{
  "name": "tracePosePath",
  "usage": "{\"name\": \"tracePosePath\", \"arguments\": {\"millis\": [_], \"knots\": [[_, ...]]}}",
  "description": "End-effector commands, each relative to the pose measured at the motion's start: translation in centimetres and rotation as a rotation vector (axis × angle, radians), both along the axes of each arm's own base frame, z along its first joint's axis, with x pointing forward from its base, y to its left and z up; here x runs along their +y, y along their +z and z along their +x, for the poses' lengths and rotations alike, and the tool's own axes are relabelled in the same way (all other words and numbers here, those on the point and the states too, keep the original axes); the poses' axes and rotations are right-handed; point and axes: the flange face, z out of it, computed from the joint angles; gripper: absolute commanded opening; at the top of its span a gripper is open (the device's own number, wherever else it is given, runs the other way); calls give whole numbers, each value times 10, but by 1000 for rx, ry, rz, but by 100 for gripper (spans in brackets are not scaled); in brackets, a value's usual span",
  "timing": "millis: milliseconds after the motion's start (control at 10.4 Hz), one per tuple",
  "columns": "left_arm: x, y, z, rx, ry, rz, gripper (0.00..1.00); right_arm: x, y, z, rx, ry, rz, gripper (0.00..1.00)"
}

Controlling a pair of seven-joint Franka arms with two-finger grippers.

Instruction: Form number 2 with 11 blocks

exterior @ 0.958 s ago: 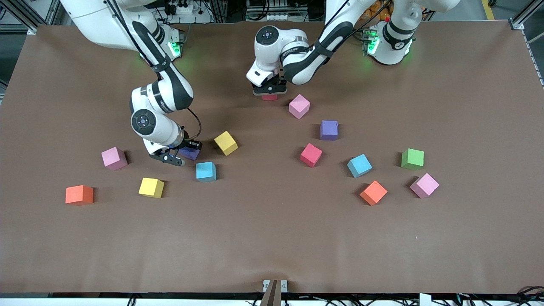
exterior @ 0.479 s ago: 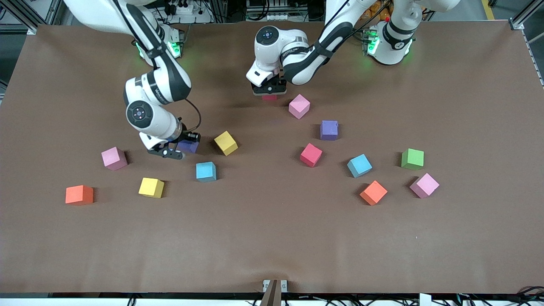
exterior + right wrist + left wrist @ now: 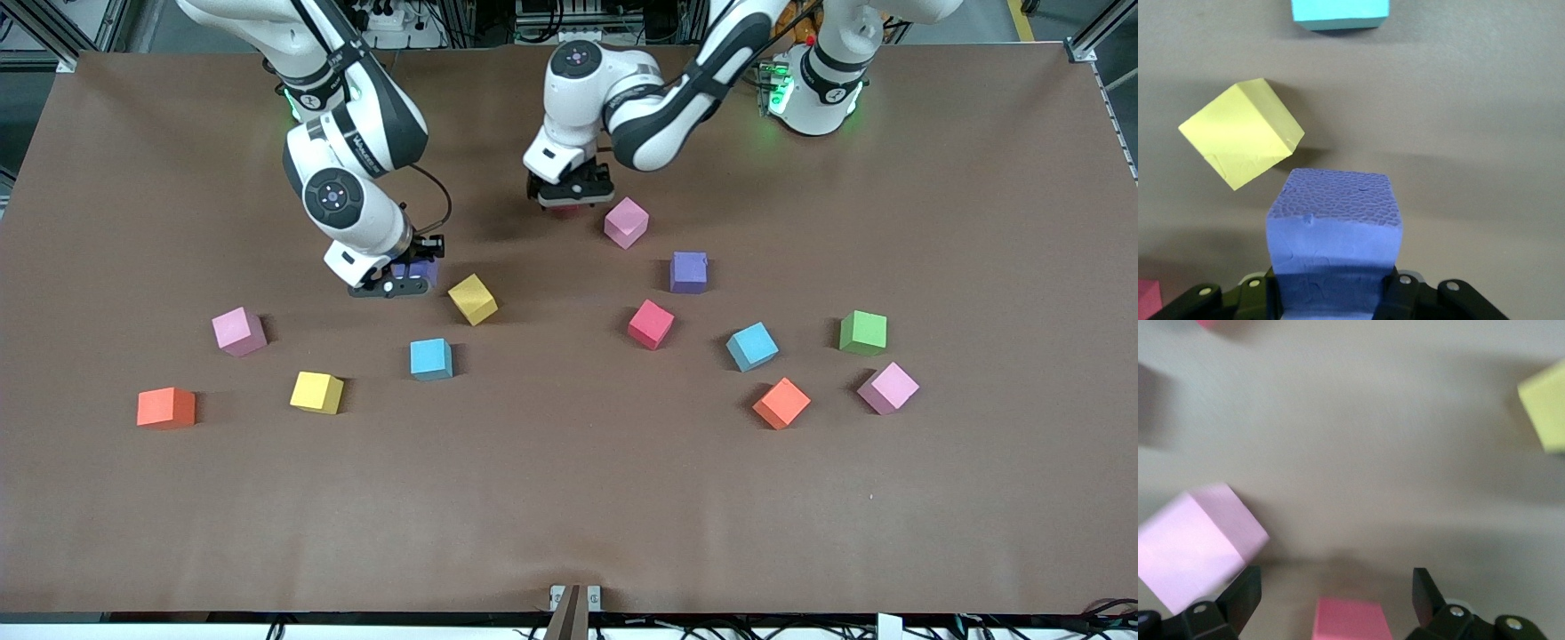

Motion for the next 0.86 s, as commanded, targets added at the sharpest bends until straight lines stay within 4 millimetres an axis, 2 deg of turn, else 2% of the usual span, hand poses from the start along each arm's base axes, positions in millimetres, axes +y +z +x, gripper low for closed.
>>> {"name": "tracePosePath", "arguments": {"millis": [0,96,192,288,479,575,767], "knots": [[36,12,45,-33,134,14,100,13,5,-12,0,95,10,0],[47,19,69,-24,213,-4,100,23,14,-20,-14,135,14,0],[48,25,85,-15,281,-27,100,33,23,-27,-25,202,13,0],[47,24,93,31,388,-57,100,49,31,-39,-45,277,8,0],[49,22,93,81,564,-76,100,79,36,-63,-57,429,3,0],[51,17,91,95,664,-71,100,88,37,-71,-55,527,13,0],[56,5,86,119,704,-7,100,82,40,-76,-39,768,62,0]]}}
